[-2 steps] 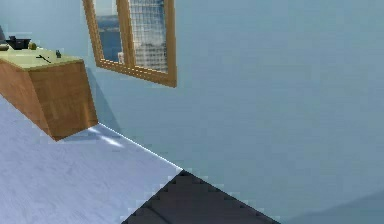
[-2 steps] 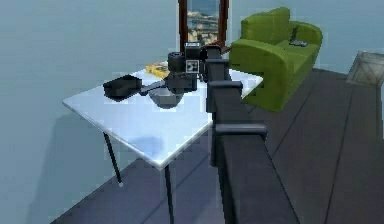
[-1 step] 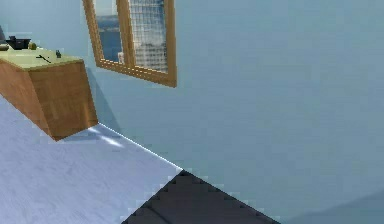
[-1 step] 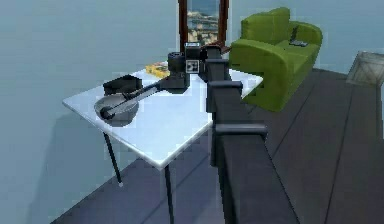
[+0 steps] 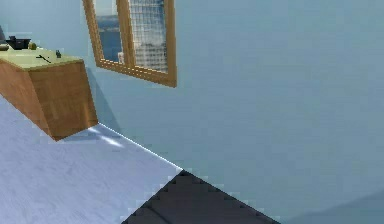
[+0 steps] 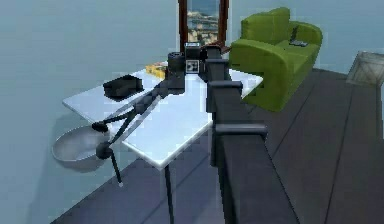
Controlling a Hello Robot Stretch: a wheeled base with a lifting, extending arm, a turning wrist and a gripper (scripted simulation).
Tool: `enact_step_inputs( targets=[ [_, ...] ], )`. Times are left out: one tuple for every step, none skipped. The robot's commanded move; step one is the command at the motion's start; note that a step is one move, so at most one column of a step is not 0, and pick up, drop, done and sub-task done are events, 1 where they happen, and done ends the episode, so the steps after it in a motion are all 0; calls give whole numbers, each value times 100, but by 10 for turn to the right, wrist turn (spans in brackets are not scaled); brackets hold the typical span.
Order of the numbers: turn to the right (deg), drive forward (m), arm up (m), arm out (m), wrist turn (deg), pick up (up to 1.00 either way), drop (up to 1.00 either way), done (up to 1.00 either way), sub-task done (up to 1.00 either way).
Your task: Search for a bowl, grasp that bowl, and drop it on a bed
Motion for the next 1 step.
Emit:
enact_step_inputs(
  targets=[
    [0, 0, 0, 0, -120, 0, 0, 0, 0]
  ],
)
